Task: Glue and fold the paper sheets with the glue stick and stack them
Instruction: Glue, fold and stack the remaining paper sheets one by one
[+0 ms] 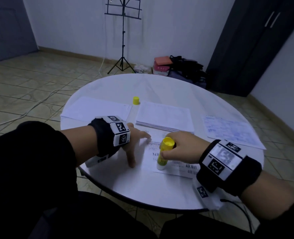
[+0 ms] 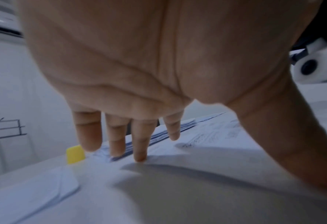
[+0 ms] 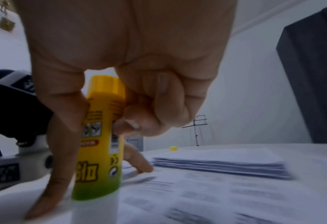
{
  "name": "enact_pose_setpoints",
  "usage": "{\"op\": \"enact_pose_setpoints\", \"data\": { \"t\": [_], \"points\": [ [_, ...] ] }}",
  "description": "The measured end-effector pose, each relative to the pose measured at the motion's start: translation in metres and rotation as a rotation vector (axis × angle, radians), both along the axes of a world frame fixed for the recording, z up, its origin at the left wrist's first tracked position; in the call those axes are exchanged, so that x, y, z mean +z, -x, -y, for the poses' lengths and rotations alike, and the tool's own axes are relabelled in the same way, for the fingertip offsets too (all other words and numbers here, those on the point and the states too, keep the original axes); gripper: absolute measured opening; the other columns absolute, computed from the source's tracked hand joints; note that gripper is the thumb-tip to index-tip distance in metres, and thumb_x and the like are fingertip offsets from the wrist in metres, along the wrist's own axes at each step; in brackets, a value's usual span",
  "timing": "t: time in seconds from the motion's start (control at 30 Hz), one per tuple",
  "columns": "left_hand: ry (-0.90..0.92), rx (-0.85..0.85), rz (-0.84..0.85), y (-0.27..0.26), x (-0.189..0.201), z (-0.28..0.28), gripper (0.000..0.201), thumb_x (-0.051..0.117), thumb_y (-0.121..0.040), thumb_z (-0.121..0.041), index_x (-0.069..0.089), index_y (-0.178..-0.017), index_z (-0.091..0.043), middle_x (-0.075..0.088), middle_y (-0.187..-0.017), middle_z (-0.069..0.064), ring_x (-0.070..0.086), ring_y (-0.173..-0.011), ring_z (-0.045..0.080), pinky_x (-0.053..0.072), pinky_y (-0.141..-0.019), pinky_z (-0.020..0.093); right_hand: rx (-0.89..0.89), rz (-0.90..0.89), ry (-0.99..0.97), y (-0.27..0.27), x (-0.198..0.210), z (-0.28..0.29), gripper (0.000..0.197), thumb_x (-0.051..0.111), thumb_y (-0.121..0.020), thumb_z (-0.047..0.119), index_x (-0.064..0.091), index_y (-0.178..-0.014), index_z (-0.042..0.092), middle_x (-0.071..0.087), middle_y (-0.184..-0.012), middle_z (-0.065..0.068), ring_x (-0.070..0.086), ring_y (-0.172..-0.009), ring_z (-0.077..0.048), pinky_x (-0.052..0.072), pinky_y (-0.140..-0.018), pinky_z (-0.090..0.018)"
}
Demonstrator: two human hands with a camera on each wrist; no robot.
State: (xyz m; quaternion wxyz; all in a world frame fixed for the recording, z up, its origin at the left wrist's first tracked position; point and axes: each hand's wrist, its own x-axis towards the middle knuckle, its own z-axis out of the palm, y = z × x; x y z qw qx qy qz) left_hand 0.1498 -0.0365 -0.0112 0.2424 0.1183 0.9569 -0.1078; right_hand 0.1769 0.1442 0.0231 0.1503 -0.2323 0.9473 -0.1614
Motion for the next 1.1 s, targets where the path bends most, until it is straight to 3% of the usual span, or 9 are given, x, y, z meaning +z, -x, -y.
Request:
{"op": "enact_pose_setpoints", "data": {
  "t": [0.07, 0.17, 0.27, 0.43, 0.53, 0.7, 0.87, 1.0, 1.1],
  "points": [
    [0.077, -0.01, 0.007, 0.005, 0.0, -0.005, 0.132, 0.077, -0.034, -0.076, 0.004, -0.141, -0.054, 0.045, -0.138, -0.008, 0.033, -0.13, 0.025, 0.031, -0.107, 0.046, -0.043, 0.009, -0.027, 0.0, 0.002, -0.024, 0.024, 0.067, -0.076, 0.029, 0.065, -0.094, 0.013, 0.067, -0.096, -0.002, 0.062, -0.09, -0.018, 0.052, -0.08, -0.034],
    [0.134, -0.073, 0.011, 0.006, 0.003, -0.015, 0.127, 0.081, -0.043, -0.07, 0.005, -0.143, -0.052, 0.056, -0.108, -0.008, 0.034, -0.129, 0.026, 0.032, -0.106, 0.044, -0.114, 0.047, -0.047, 0.001, 0.005, -0.058, 0.022, 0.069, -0.075, 0.026, 0.067, -0.095, 0.016, 0.067, -0.098, 0.001, 0.062, -0.093, -0.016, 0.052, -0.085, -0.034],
    [0.207, -0.099, -0.001, 0.006, 0.005, -0.022, 0.126, 0.081, -0.042, -0.07, 0.01, -0.145, -0.049, 0.056, -0.124, -0.006, 0.034, -0.129, 0.027, 0.033, -0.106, 0.044, -0.2, 0.085, -0.074, 0.013, 0.007, -0.081, 0.024, 0.07, -0.073, 0.027, 0.068, -0.091, 0.012, 0.068, -0.099, -0.002, 0.062, -0.095, -0.019, 0.052, -0.086, -0.037],
    [0.27, -0.145, -0.079, 0.006, 0.004, -0.031, 0.124, 0.083, -0.036, -0.069, 0.024, -0.142, -0.044, 0.038, -0.135, -0.003, 0.034, -0.128, 0.023, 0.034, -0.106, 0.045, -0.397, 0.018, 0.114, 0.041, 0.004, -0.079, 0.022, 0.069, -0.075, 0.027, 0.072, -0.084, 0.006, 0.065, -0.09, -0.007, 0.059, -0.084, -0.023, 0.048, -0.073, -0.036],
    [0.243, -0.135, -0.07, 0.007, 0.004, -0.032, 0.121, 0.085, -0.042, -0.063, 0.025, -0.144, -0.041, 0.037, -0.14, -0.002, 0.034, -0.131, 0.023, 0.033, -0.108, 0.044, -0.421, 0.008, 0.05, 0.046, -0.002, -0.074, 0.027, 0.066, -0.078, 0.028, 0.068, -0.094, 0.007, 0.064, -0.1, -0.009, 0.059, -0.09, -0.023, 0.047, -0.075, -0.033],
    [0.207, -0.102, -0.011, 0.009, 0.005, -0.03, 0.126, 0.088, -0.039, -0.06, 0.021, -0.144, -0.043, 0.037, -0.142, -0.002, 0.037, -0.131, 0.023, 0.037, -0.105, 0.047, -0.384, 0.122, -0.022, 0.027, 0.005, -0.079, 0.029, 0.068, -0.075, 0.028, 0.067, -0.095, 0.006, 0.064, -0.091, -0.006, 0.058, -0.083, -0.021, 0.044, -0.071, -0.03],
    [0.187, -0.103, 0.002, 0.009, 0.004, -0.028, 0.126, 0.088, -0.04, -0.059, 0.02, -0.145, -0.042, 0.035, -0.143, -0.001, 0.035, -0.132, 0.023, 0.038, -0.105, 0.047, -0.389, 0.232, 0.074, 0.016, 0.006, -0.098, 0.028, 0.076, -0.071, 0.021, 0.065, -0.095, 0.013, 0.069, -0.072, 0.0, 0.058, -0.056, -0.012, 0.036, -0.05, -0.022],
    [0.077, -0.066, 0.025, 0.005, 0.005, -0.021, 0.12, 0.09, -0.048, -0.051, 0.021, -0.146, -0.041, 0.028, -0.145, -0.003, 0.032, -0.134, 0.022, 0.036, -0.107, 0.042, -0.546, 0.195, 0.287, 0.034, -0.011, -0.11, 0.041, 0.068, -0.072, 0.013, 0.053, -0.11, 0.019, 0.071, -0.094, -0.009, 0.061, -0.076, -0.024, 0.04, -0.064, -0.03],
    [-0.02, -0.026, 0.04, 0.004, 0.003, -0.016, 0.11, 0.091, -0.053, -0.042, 0.028, -0.144, -0.037, 0.025, -0.143, -0.003, 0.044, -0.126, 0.021, 0.041, -0.098, 0.033, -0.65, 0.205, 0.362, 0.049, -0.023, -0.109, 0.036, 0.061, -0.087, 0.009, 0.047, -0.12, 0.018, 0.062, -0.114, -0.009, 0.054, -0.086, -0.022, 0.036, -0.061, -0.023]
  ]
}}
